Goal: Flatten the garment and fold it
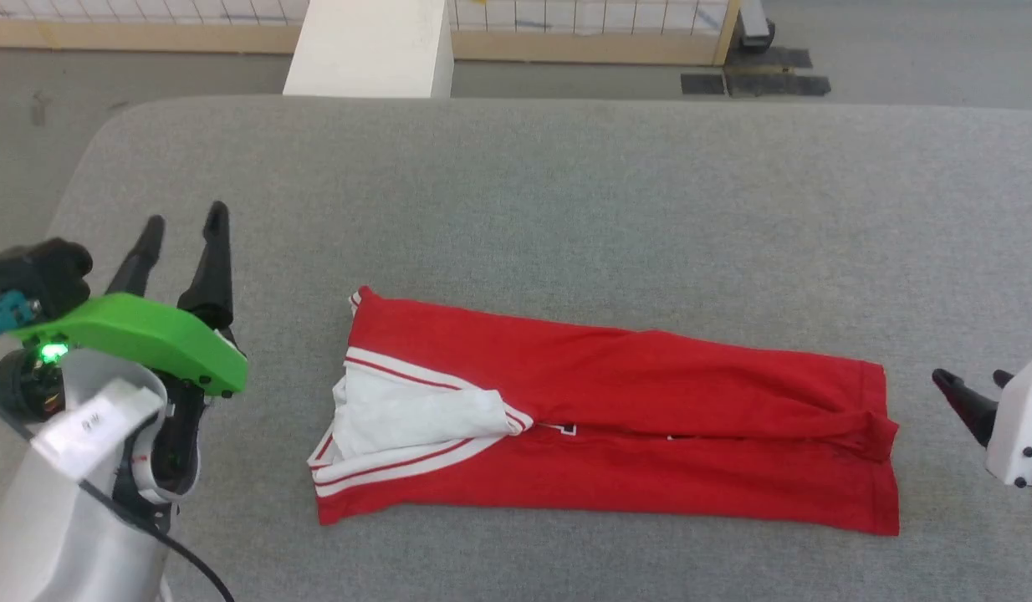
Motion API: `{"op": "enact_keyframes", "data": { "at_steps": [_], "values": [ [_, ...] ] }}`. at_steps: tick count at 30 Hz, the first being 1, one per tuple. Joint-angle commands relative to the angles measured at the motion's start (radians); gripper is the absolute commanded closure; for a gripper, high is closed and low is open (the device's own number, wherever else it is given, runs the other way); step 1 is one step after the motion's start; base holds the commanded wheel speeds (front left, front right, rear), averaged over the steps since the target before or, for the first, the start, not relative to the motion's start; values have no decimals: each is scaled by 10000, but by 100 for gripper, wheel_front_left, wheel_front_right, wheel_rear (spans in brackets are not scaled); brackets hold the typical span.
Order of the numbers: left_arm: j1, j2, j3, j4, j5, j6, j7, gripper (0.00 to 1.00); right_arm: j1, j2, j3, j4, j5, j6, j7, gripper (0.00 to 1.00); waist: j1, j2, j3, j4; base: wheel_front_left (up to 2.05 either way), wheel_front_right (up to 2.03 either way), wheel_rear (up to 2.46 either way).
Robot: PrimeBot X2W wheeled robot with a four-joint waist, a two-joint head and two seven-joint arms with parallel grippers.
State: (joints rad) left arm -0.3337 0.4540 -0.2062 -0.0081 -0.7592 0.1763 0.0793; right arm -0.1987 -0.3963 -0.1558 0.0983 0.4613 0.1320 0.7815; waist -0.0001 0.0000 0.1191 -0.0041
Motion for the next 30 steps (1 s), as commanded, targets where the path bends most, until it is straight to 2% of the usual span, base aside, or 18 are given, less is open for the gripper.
{"op": "enact_keyframes", "data": {
  "at_steps": [1,4,8,15,22,27,28,29,30],
  "values": [
    [99,-74,7,137,341,-112,-613,0,124,55,74,82,79,-13,2,0,1,0,312,81,0,0,0],
    [103,-248,-47,498,1029,-232,-2098,0,154,0,426,347,315,-13,-13,0,1,0,629,152,0,0,0],
    [11,-419,-241,963,1733,-338,-3078,0,33,-237,981,717,666,-13,-4,0,1,0,1019,240,0,0,0],
    [-239,-644,-446,1325,2662,-525,-3380,0,-264,-543,1814,1251,1088,-13,520,0,1,0,1448,366,0,0,0],
    [-253,-764,-406,1567,2726,-683,-3400,0,-588,-394,2880,1351,1495,-13,940,0,1,0,1475,326,0,0,0],
    [-237,-818,-401,1651,2707,-762,-3404,0,-740,-572,3266,1492,1566,-13,1138,0,1,0,1428,351,0,0,0],
    [-241,-820,-407,1662,2717,-770,-3404,0,-758,-614,3281,1539,1554,-13,1177,21,1,0,1417,357,0,0,0],
    [-239,-830,-400,1663,2711,-777,-3405,0,-776,-652,3285,1571,1505,-13,1188,82,1,0,1412,355,0,0,0],
    [-224,-834,-404,1684,2708,-779,-3405,0,-789,-688,3276,1621,1467,-13,1211,100,1,0,1401,354,0,0,0]
  ]
}}
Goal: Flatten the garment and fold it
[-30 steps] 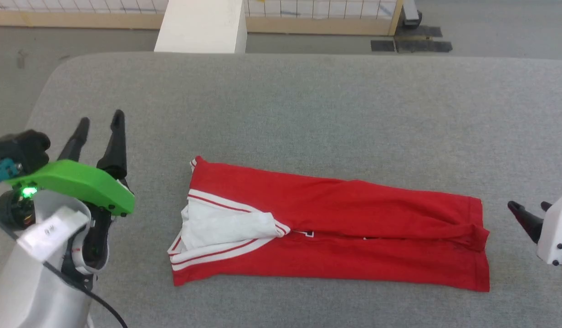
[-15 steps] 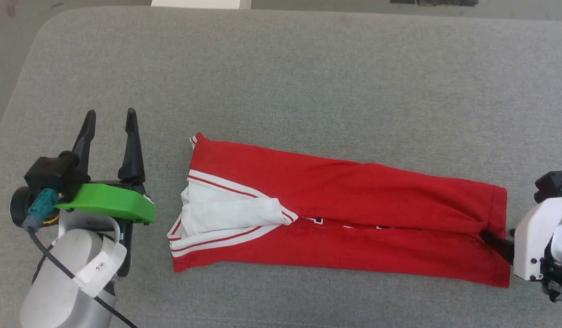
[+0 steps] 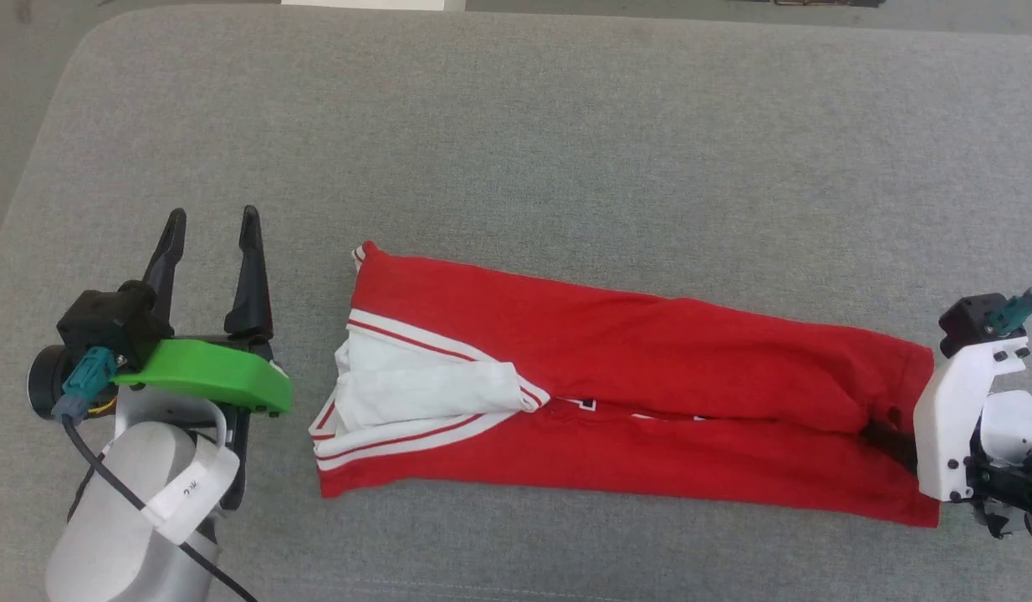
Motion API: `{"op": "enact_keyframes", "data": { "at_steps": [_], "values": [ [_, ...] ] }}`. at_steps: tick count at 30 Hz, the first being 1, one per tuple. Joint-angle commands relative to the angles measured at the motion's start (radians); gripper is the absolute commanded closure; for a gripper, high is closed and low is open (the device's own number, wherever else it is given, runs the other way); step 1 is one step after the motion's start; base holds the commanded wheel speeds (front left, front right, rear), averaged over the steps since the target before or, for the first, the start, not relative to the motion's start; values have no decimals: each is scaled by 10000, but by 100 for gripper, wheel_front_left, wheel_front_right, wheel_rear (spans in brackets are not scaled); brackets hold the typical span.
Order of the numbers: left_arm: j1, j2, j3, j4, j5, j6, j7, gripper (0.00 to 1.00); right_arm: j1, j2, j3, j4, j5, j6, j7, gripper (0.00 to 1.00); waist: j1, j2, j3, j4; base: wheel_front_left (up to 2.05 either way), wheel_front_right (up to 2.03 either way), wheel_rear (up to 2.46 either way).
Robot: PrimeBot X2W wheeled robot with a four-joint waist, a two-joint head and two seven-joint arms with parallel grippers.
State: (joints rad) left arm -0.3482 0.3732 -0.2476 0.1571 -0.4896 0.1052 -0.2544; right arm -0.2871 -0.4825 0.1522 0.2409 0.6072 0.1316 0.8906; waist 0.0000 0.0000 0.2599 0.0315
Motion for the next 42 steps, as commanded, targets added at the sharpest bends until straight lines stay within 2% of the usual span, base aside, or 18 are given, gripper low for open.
{"op": "enact_keyframes", "data": {
  "at_steps": [1,11,19,25,28,32,38,42],
  "values": [
    [-74,-32,11,34,19,-66,-69,0,93,147,177,238,1,-9,159,100,0,0,-18,0,0,0,0],
    [54,-37,19,60,17,-72,-71,0,-169,-324,-659,766,-494,-9,-86,100,0,0,-75,-11,0,0,0],
    [-26,-51,-27,23,-15,-94,-72,0,-533,-1021,-2373,1601,-1749,-9,-72,100,0,0,37,56,0,0,0],
    [-11,-33,-40,-25,-55,-51,-58,0,-847,-991,-3292,1927,-2746,-9,90,100,0,0,106,55,0,0,0],
    [19,-29,-68,-8,-84,-51,-29,0,-901,-960,-3245,1756,-3061,-9,399,100,0,0,64,34,0,0,0],
    [97,-30,-96,60,-135,-62,-25,0,-804,-1101,-2474,1027,-3163,-9,1350,100,0,0,-119,-37,0,0,0],
    [220,-25,-122,131,-213,-58,-7,0,-537,-1438,-1033,-1188,-2449,-9,2988,100,0,0,-419,-156,0,0,0],
    [267,-17,-157,129,-243,-40,34,0,-416,-1390,-322,-2660,-1822,-9,3679,100,0,0,-553,-197,0,0,0]
  ]
}}
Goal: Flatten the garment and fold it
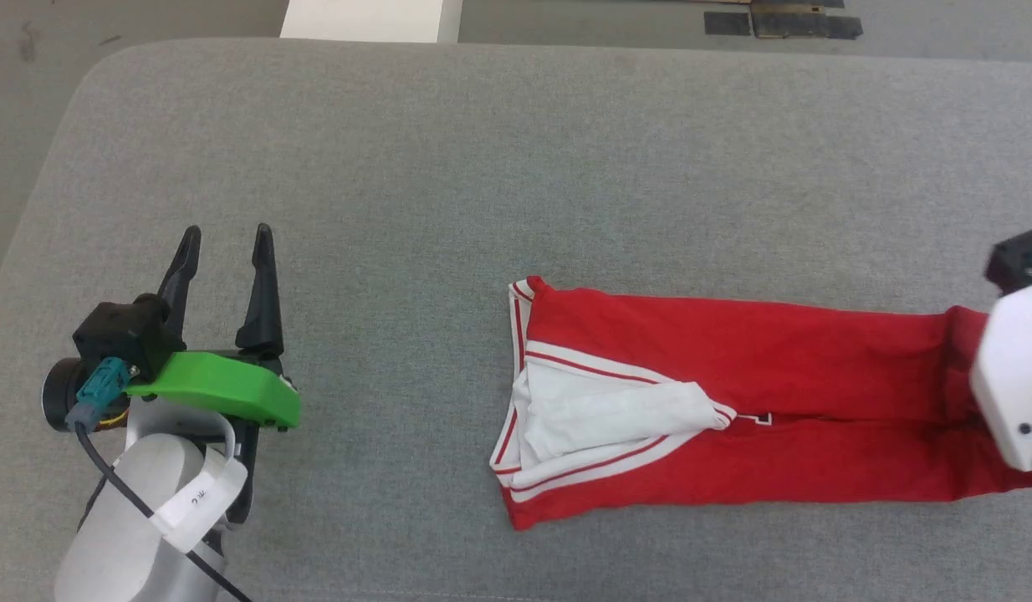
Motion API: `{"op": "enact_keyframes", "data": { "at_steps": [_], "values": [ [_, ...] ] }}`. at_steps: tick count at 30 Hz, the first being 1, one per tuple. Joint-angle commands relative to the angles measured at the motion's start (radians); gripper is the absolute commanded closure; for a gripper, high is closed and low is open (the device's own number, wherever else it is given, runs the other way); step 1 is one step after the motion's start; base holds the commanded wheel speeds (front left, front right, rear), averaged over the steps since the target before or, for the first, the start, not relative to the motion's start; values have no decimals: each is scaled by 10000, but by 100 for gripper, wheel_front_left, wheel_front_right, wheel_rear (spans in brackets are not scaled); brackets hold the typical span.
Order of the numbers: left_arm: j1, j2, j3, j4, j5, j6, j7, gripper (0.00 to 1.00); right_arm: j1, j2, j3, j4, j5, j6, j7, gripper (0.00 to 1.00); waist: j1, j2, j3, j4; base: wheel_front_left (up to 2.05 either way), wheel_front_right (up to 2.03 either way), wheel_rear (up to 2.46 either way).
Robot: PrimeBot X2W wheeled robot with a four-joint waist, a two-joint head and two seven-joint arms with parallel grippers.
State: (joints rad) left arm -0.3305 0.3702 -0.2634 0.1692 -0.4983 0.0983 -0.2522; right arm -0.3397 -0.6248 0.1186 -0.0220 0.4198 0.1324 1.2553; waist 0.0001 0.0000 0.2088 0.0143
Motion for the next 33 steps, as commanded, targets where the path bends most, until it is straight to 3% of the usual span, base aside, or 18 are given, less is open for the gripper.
{"op": "enact_keyframes", "data": {
  "at_steps": [1,6,12,25,33],
  "values": [
    [93,10,-13,6,-164,31,22,0,104,111,210,-358,192,-17,103,100,-1,0,-88,-31,0,0,0],
    [112,25,-54,-14,-196,36,55,0,-74,654,1227,-1142,672,-17,151,100,-1,0,-227,-26,0,0,0],
    [167,32,-113,-9,-252,5,62,0,-635,1609,2517,-955,1019,-17,-611,100,-1,0,-361,104,0,0,0],
    [187,-49,-209,20,-333,-8,35,0,-2151,3753,4384,1644,909,-17,-2947,100,-1,0,-177,590,0,0,0],
    [152,-104,-233,50,-335,-9,2,0,-2519,4548,4799,3812,240,-17,-4534,100,-1,0,48,708,0,0,0]
  ]
}}
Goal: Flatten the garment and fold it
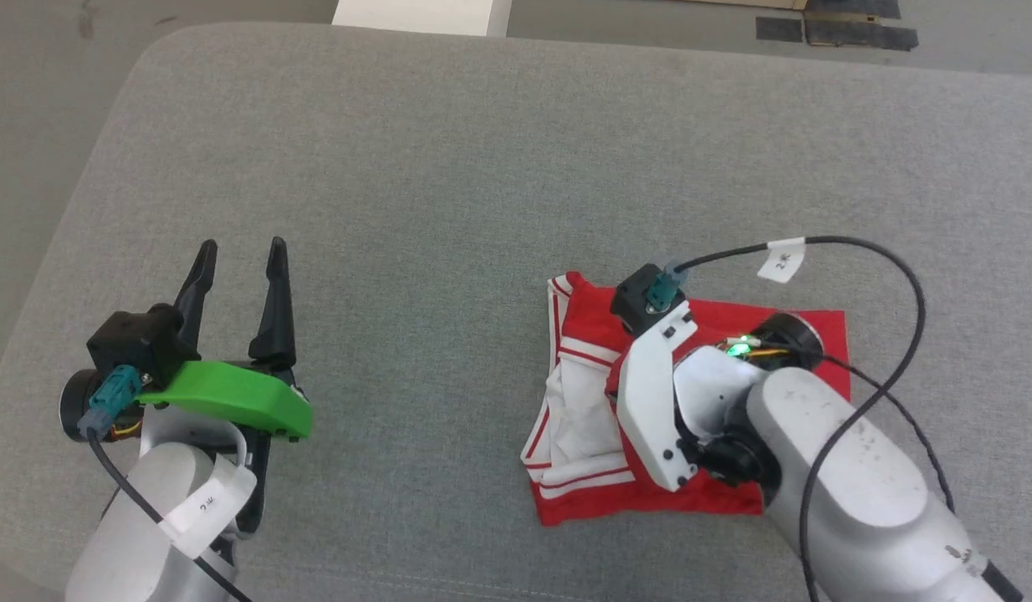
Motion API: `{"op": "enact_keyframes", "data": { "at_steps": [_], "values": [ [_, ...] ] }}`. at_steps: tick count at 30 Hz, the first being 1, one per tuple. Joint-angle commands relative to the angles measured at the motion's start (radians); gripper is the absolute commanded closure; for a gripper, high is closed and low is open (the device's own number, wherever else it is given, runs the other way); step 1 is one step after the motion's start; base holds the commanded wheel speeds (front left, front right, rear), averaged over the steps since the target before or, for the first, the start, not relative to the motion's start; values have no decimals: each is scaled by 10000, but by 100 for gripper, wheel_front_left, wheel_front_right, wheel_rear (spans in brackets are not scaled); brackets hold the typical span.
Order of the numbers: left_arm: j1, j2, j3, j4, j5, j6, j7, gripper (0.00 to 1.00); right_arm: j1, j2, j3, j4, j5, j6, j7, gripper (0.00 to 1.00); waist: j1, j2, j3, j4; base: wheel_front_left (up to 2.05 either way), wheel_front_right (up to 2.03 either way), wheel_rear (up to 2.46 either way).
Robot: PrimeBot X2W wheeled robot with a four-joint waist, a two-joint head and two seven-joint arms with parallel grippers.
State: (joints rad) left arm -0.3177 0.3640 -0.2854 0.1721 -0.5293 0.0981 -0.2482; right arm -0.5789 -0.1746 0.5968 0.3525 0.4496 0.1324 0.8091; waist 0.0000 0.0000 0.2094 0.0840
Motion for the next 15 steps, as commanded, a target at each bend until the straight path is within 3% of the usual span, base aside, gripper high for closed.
{"op": "enact_keyframes", "data": {
  "at_steps": [1,4,5,6,7,12,15],
  "values": [
    [17,-51,-9,29,-27,-6,-44,0,-160,113,66,370,-152,-17,-227,100,0,0,69,8,0,0,0],
    [0,-70,-5,51,-27,-12,-55,0,-201,332,95,991,-159,-17,-535,100,0,0,109,-6,0,0,0],
    [-2,-77,0,61,-26,-8,-61,0,-262,408,144,1167,-152,-17,-740,69,0,0,111,-28,0,0,0],
    [6,-77,7,70,-27,-5,-64,0,-278,482,154,1270,-51,-17,-840,22,0,0,95,-55,0,0,0],
    [22,-75,16,81,-32,-1,-67,0,-316,561,195,1350,90,-17,-916,0,0,0,69,-94,0,0,0],
    [125,-45,42,181,-68,-8,-78,0,-652,741,558,1158,741,-17,-1227,0,0,0,-196,-285,0,0,0],
    [276,23,90,225,-119,6,-80,0,-943,810,850,230,1757,-17,-1543,0,0,0,-613,-523,0,0,0]
  ]
}}
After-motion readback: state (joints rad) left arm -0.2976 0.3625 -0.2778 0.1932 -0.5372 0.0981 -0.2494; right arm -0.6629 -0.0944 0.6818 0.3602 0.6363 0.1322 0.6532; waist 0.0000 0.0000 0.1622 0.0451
